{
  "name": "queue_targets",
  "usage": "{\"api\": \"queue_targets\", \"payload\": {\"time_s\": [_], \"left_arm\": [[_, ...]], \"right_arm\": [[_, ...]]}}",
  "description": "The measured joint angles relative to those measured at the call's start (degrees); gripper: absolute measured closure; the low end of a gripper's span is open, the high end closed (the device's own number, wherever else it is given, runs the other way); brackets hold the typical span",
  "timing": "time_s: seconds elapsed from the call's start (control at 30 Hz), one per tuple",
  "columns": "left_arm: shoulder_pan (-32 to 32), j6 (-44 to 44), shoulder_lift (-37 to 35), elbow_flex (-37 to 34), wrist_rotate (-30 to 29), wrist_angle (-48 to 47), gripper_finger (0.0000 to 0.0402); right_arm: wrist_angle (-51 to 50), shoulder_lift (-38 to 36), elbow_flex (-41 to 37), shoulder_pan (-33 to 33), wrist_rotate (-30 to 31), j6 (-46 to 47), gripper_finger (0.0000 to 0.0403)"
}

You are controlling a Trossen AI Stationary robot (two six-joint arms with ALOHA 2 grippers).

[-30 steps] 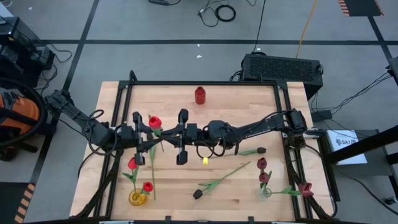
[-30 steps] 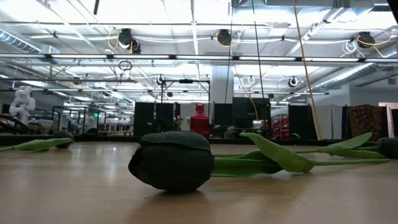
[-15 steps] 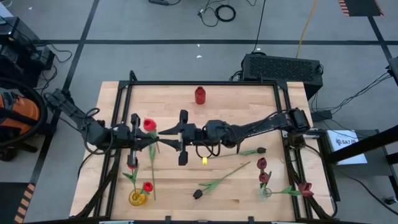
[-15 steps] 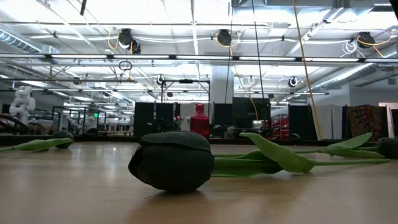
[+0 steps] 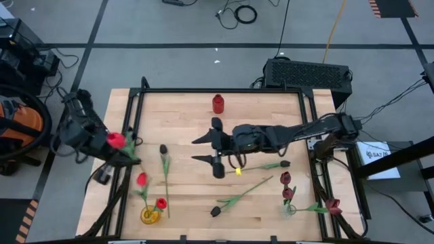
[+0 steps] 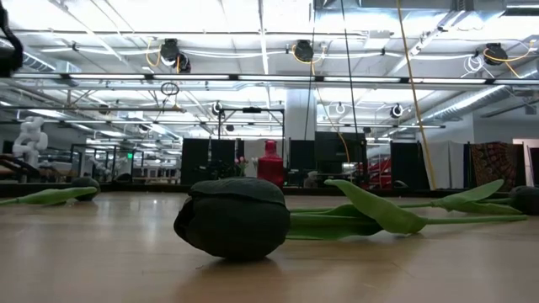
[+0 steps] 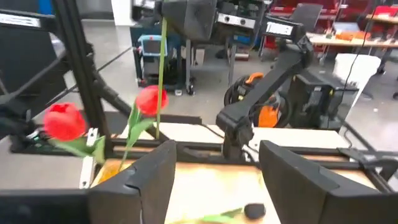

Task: Sort flowers into vase by color
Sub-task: Put the red flower into the yellow vase

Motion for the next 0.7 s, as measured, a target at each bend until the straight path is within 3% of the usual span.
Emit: {"api": "queue_targets", "payload": {"time_s": [0.23,0.37,0.7], "left_arm": [[-7.95,-8.29,-6.77,0.02,1.92,-8.54,0.0395],[-10.37,-7.33,-7.83,-0.02,-0.89,-9.27,0.0396],[-10.64,-2.5,-0.44,-0.04,-3.02,-0.67,0.0396]], "right_arm": [[-11.96,-4.58,-0.13,2.24,0.02,0.73,0.0179],[-14.36,-4.83,-0.94,3.28,-0.02,0.69,0.0179],[-18.98,-3.64,-1.57,3.47,0.15,1.94,0.0179]]}}
